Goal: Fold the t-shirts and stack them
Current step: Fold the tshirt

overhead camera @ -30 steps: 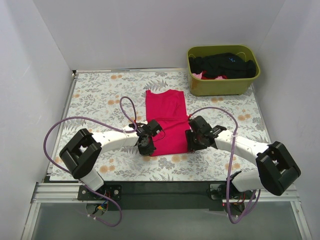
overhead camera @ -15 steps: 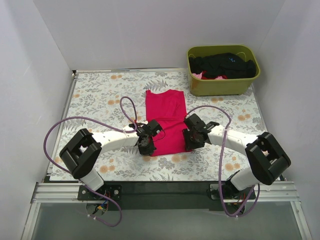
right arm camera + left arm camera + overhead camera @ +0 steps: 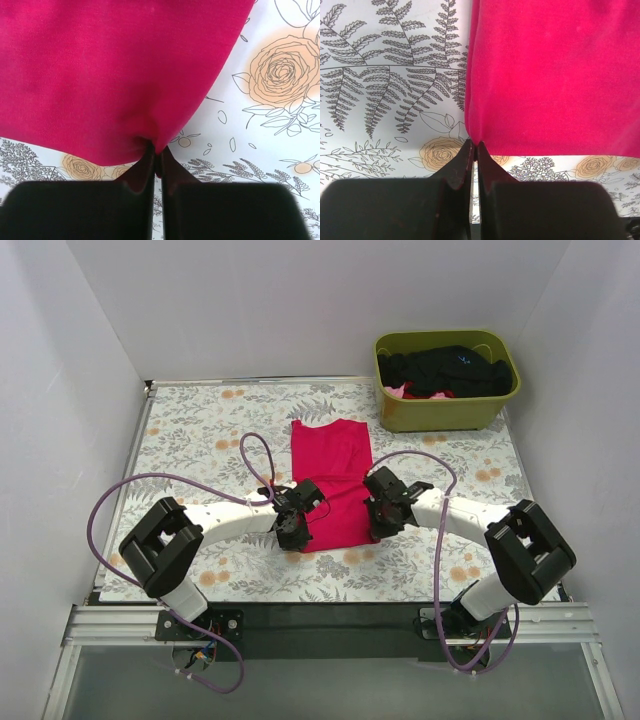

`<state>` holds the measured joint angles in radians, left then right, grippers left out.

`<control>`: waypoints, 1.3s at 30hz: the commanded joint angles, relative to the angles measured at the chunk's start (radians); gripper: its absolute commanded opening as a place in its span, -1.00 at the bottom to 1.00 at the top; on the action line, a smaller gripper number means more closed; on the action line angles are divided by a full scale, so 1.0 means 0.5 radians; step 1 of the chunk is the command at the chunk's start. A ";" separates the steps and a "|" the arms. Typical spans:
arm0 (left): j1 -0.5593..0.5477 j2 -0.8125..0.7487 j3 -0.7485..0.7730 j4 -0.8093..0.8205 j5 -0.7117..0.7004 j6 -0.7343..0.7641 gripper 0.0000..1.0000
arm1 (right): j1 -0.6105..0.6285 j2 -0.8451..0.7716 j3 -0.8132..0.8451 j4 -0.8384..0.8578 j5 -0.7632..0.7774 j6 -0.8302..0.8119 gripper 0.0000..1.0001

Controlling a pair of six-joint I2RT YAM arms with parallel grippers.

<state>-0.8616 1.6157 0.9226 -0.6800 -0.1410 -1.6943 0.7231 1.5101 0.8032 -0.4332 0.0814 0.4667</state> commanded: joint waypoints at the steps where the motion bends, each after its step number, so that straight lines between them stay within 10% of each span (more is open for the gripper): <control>1: 0.002 -0.029 -0.035 -0.030 0.036 0.087 -1.00 | -0.016 0.082 -0.125 -0.223 -0.062 -0.025 -0.92; 11: -0.102 -0.454 -0.093 -0.278 0.410 0.180 -1.00 | 0.063 -0.365 -0.152 -0.554 -0.365 -0.209 -0.97; 24: -1.130 -1.121 -0.290 -0.459 0.512 -0.673 -1.00 | 0.530 -1.066 -0.165 -1.140 -0.642 0.238 -0.97; 39: -0.796 -1.339 0.198 -0.914 -0.411 -0.940 -1.00 | 0.373 -0.600 0.884 -1.441 -0.074 -0.096 -0.97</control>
<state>-1.3144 0.9443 0.9989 -1.0969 -0.2382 -1.9827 0.9417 1.1683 1.1545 -1.1179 -0.0269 0.4934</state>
